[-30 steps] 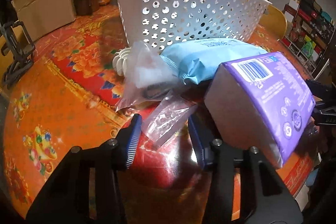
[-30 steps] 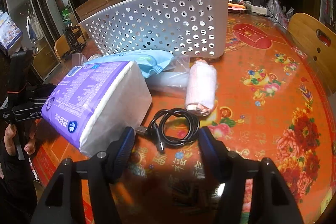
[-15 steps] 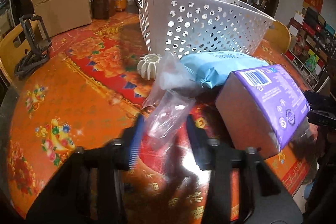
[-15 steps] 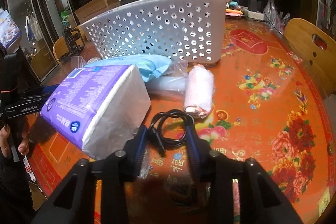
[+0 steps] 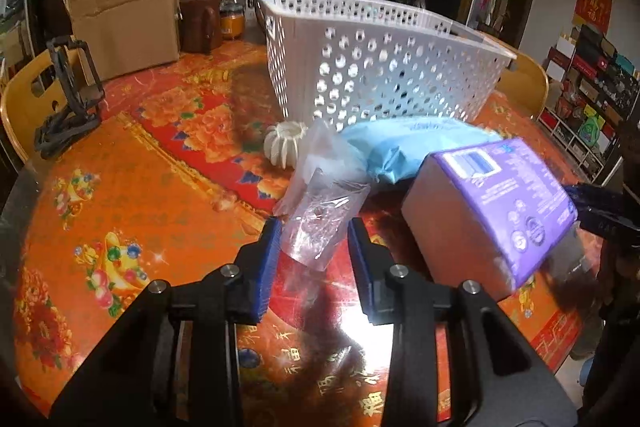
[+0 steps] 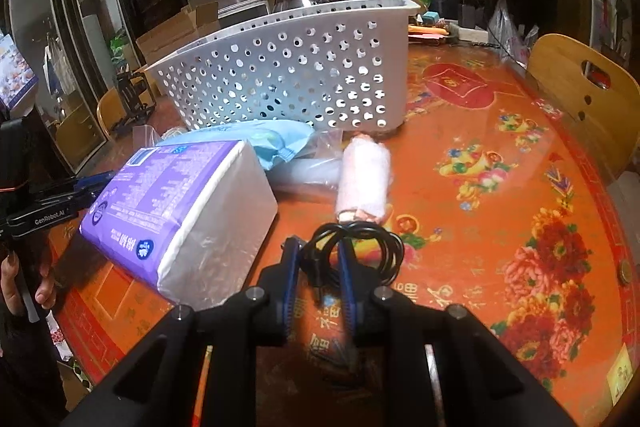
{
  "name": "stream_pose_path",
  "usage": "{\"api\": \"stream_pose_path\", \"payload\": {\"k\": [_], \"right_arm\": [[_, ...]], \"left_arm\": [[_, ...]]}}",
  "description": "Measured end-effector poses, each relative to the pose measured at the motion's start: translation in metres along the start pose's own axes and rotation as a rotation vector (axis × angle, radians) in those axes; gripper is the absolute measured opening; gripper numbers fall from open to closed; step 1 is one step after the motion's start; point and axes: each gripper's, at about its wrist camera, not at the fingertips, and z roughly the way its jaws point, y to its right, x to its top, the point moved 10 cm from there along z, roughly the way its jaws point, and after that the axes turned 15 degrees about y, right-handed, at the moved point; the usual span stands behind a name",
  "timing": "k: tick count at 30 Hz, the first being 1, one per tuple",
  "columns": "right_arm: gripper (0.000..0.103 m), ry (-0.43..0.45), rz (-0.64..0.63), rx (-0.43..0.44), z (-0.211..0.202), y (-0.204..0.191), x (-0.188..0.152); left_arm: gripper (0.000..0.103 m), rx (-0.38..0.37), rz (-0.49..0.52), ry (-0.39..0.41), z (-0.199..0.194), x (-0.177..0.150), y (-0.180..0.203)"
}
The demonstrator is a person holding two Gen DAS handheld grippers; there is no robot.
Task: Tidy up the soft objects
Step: 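Grasp the clear plastic bag with the left tool while the right tool grasps the black cable, then carry the bag and cable into the white basket and open both tools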
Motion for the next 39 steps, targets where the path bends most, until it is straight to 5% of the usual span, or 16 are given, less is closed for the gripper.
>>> {"api": "stream_pose_path", "payload": {"k": [15, 24, 33, 39], "right_arm": [[0.018, 0.094, -0.071, 0.018, -0.025, -0.014, 0.057], [0.018, 0.168, -0.134, 0.016, -0.028, -0.021, 0.14], [0.018, 0.171, -0.159, -0.046, 0.011, -0.016, 0.222], [0.018, 0.104, -0.174, -0.087, 0.055, -0.007, 0.233]], "left_arm": [[0.032, 0.04, -0.005, 0.1, -0.035, 0.05, 0.001], [0.032, 0.066, -0.02, 0.172, -0.044, 0.125, -0.002], [0.032, 0.096, -0.03, 0.181, -0.013, 0.208, -0.002], [0.032, 0.107, -0.037, 0.119, 0.038, 0.235, 0.005]]}}
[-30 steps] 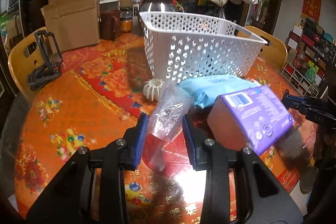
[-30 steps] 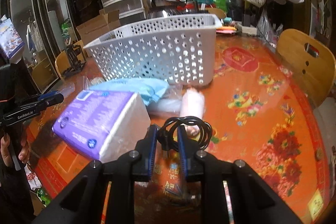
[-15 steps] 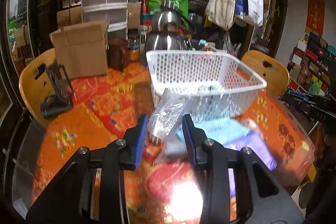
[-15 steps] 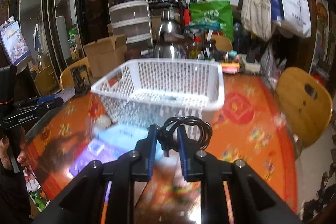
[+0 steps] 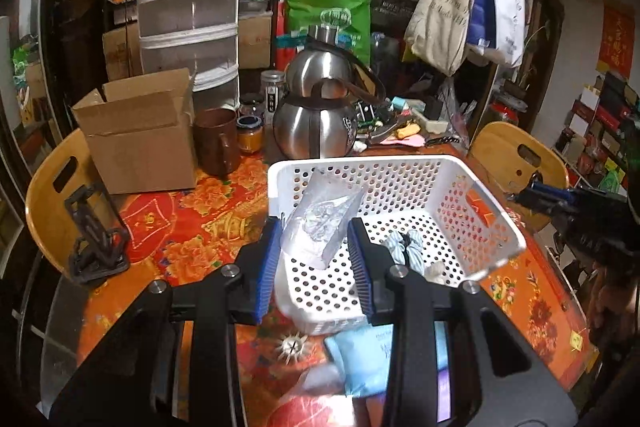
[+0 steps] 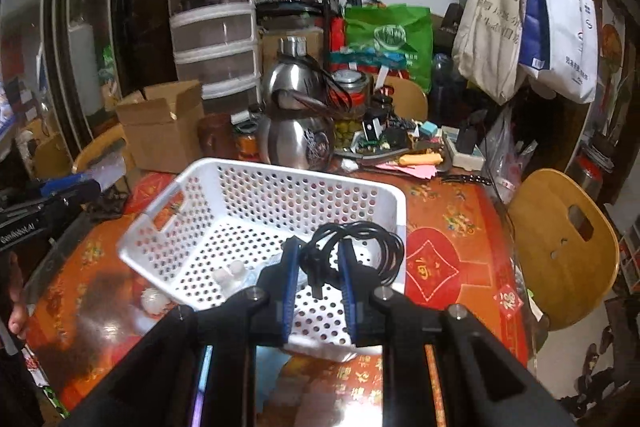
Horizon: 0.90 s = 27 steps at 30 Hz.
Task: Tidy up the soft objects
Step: 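Carry the bag and cable into the white basket and open both tools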
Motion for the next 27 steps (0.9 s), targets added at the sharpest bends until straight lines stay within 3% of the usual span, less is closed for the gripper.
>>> {"api": "stream_pose_path", "payload": {"k": [9, 14, 21, 24, 25, 26, 27], "right_arm": [[0.018, -0.127, 0.034, -0.01, 0.061, 0.009, -0.032], [0.018, -0.168, 0.033, 0.0, 0.077, 0.007, -0.048], [0.018, -0.161, 0.047, 0.02, 0.085, 0.001, -0.05], [0.032, -0.159, 0.036, 0.02, 0.087, -0.001, -0.05], [0.046, -0.158, 0.033, 0.02, 0.087, -0.002, -0.051], [0.057, -0.156, 0.028, 0.018, 0.087, -0.002, -0.05], [0.061, -0.149, 0.022, 0.008, 0.086, -0.001, -0.049]], "left_arm": [[0.032, 0.022, 0.049, -0.161, 0.076, -0.037, 0.025], [0.032, 0.039, 0.037, -0.185, 0.09, -0.054, 0.023], [0.032, 0.049, 0.027, -0.187, 0.095, -0.061, 0.015], [0.032, 0.049, 0.031, -0.178, 0.096, -0.061, 0.013], [0.033, 0.045, 0.025, -0.183, 0.097, -0.062, 0.013], [0.04, 0.037, 0.018, -0.186, 0.098, -0.062, 0.013], [0.046, 0.026, 0.014, -0.19, 0.098, -0.063, 0.014]]}}
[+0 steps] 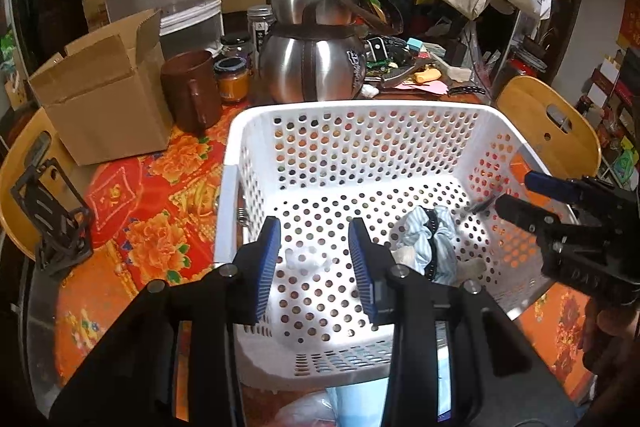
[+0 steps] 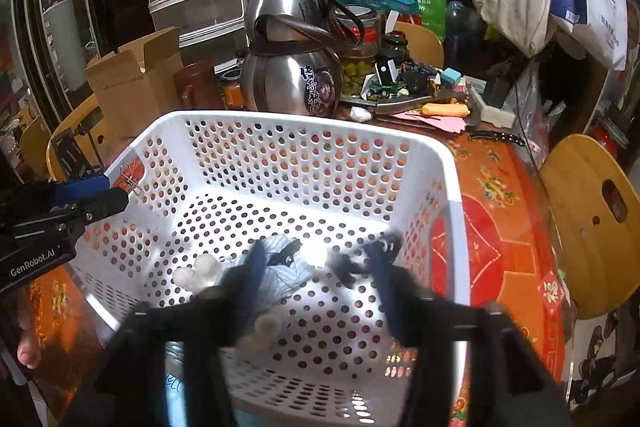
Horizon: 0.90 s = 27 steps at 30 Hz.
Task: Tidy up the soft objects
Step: 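Carry the bag and cable into the white basket and open both tools, then move both open tools from the basket back to the table items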
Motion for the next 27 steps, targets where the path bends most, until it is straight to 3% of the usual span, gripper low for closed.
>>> {"api": "stream_pose_path", "payload": {"k": [2, 4, 6, 27], "right_arm": [[0.07, -0.009, -0.001, 0.003, -0.002, 0.0, -0.001], [0.072, -0.033, -0.007, 0.007, -0.002, 0.0, -0.004], [0.072, -0.012, -0.009, -0.021, -0.007, 0.004, -0.002], [0.073, 0.044, 0.08, -0.023, -0.039, 0.023, -0.011]], "left_arm": [[0.085, -0.004, -0.003, 0.005, 0.0, 0.0, 0.0], [0.093, 0.015, 0.003, 0.04, -0.005, 0.004, -0.003], [0.094, 0.004, 0.004, 0.07, -0.012, 0.008, -0.002], [0.094, 0.043, 0.007, 0.086, -0.058, -0.005, -0.017]]}}
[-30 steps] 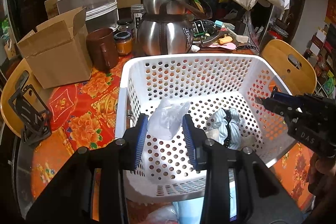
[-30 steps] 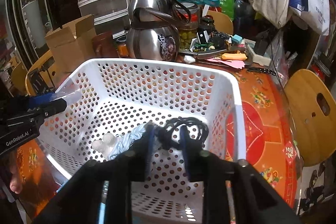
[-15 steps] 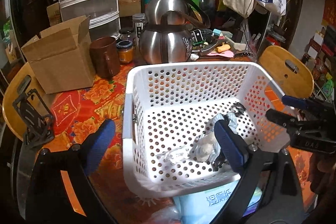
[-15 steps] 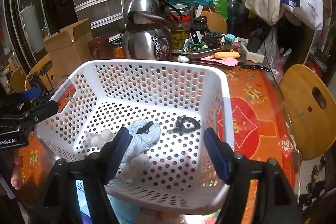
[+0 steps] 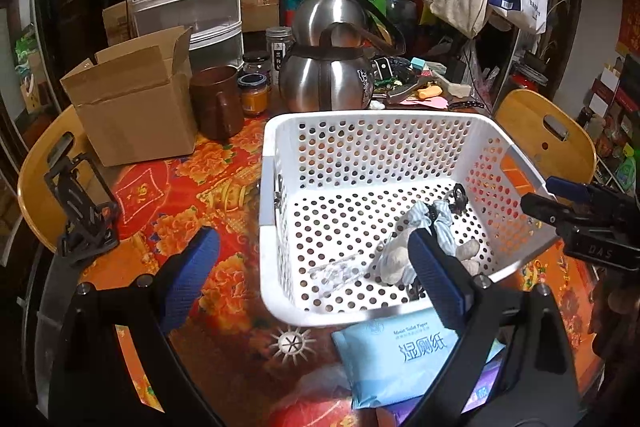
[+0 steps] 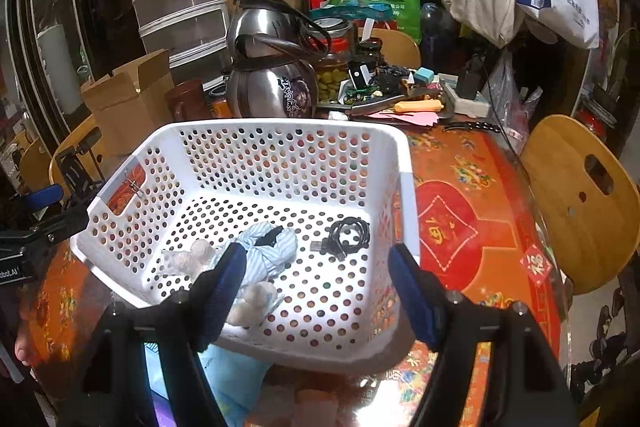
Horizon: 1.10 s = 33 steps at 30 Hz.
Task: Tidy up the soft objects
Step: 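Move both open tools from the basket back to the table items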
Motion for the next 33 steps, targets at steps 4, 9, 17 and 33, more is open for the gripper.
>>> {"api": "stream_pose_path", "payload": {"k": [4, 9, 17, 33], "right_arm": [[0.073, 0.022, 0.015, 0.0, -0.011, 0.004, -0.001], [0.073, 0.041, 0.02, -0.01, -0.031, 0.006, -0.006], [0.073, 0.071, 0.083, 0.025, -0.082, 0.016, -0.053], [0.068, -0.024, 0.066, 0.038, -0.074, 0.007, -0.143]], "left_arm": [[0.094, -0.007, -0.006, 0.016, -0.014, -0.002, 0.0], [0.094, -0.013, -0.019, 0.035, -0.037, -0.008, -0.006], [0.094, 0.013, -0.095, 0.032, -0.077, -0.058, -0.046], [0.094, 0.054, -0.136, -0.098, -0.018, -0.139, -0.071]]}}
